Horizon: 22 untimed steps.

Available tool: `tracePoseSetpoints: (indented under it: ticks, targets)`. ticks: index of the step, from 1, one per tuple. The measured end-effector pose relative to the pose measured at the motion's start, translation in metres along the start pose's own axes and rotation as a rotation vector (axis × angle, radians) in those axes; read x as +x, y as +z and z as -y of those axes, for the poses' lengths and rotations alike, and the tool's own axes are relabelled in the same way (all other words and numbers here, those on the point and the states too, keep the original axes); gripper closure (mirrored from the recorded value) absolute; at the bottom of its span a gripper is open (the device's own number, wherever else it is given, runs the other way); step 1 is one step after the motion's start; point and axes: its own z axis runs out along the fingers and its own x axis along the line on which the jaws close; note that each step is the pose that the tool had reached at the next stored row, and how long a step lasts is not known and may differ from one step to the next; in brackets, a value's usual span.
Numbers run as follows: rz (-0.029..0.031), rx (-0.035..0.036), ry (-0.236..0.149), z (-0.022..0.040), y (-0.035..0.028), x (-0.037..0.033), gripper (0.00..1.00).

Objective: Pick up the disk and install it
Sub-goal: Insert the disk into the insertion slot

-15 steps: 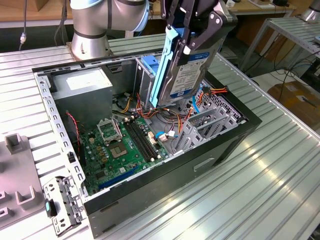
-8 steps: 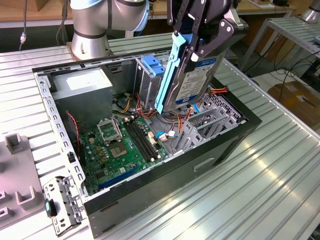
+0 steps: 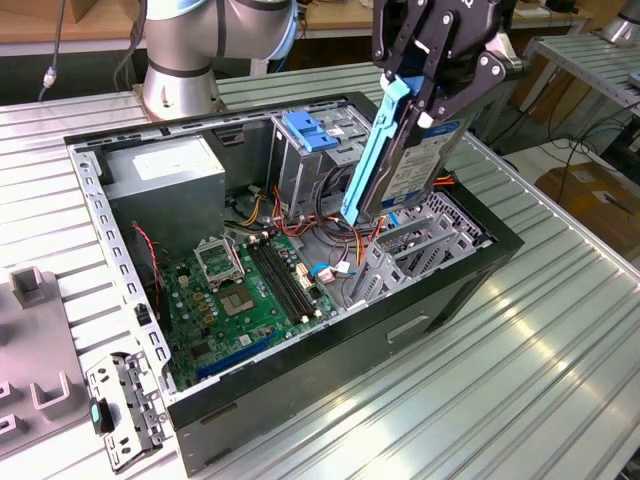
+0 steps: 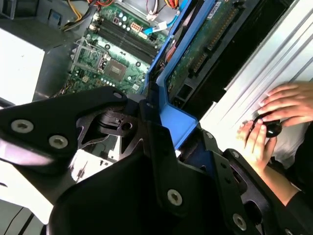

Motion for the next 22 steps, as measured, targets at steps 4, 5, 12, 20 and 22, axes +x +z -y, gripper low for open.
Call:
tracePoseSetpoints:
  ticks: [4,5,12,20,22]
  targets:
    - [-0.001,0.0,0.0,0.0049,0.004,0.0046,0.63]
    - [-0.0009,0.0,0.0,0.0053,0.0053,0.007,0.63]
    - [-0.0041,0.0001,0.0,0.0186,0.0144,0.0163,0.63]
    - [-0.0093,0.0002,0.0,0.0406,0.0215,0.0167,0.63]
    - [-0.0091,0.0003,0.0,0.0408,0.0216,0.0167,0.63]
